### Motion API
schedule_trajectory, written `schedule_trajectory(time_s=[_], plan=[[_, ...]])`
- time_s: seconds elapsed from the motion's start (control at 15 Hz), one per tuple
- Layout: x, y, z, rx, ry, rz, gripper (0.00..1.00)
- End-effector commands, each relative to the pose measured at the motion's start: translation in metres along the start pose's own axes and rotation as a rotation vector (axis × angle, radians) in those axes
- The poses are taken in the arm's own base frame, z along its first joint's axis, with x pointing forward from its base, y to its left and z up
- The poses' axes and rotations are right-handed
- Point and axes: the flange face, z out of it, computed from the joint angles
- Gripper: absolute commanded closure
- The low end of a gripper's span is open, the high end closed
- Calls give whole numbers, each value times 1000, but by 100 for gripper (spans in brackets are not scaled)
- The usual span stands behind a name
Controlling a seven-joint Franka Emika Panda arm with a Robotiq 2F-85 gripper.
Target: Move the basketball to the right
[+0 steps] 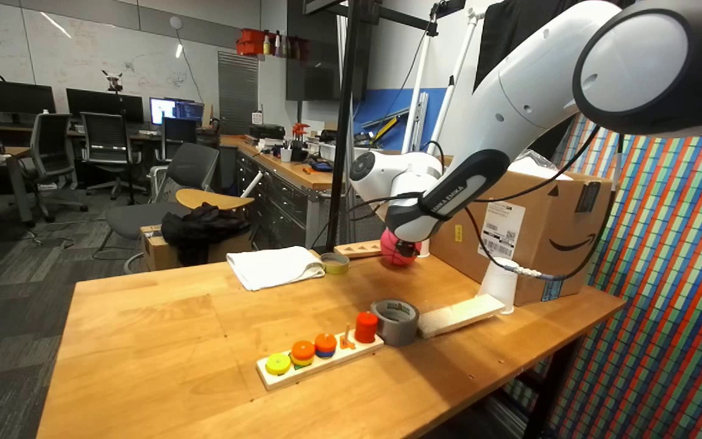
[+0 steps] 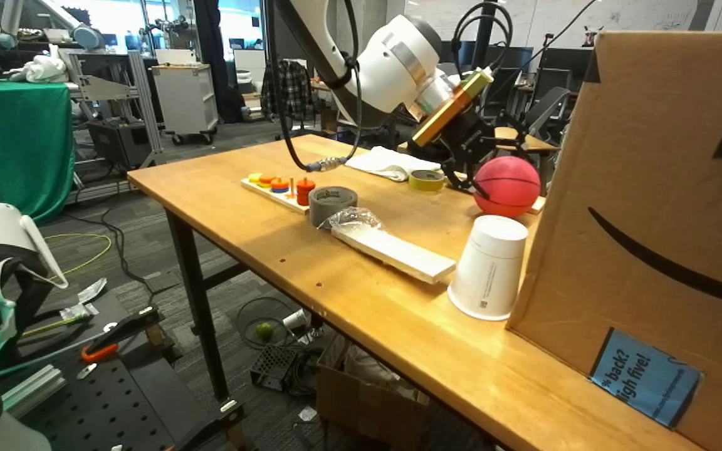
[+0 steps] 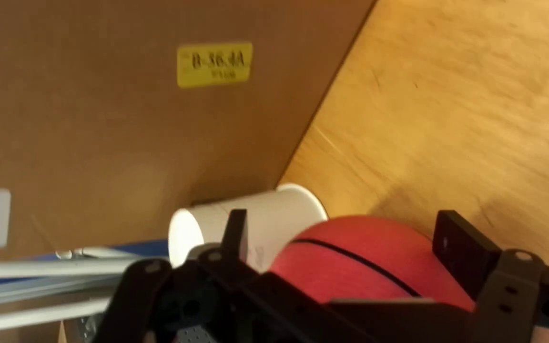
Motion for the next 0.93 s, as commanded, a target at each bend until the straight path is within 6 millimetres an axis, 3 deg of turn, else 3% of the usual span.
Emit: schedule_trajectory(time_s=[0.0, 0.2, 0.47, 0.87], plan=[[-41, 44, 29, -8, -83, 97, 0], [-57, 60, 24, -21, -83, 131, 0], [-58, 49, -30, -38, -10, 122, 0], [-67, 13, -110, -20, 76, 93, 0]])
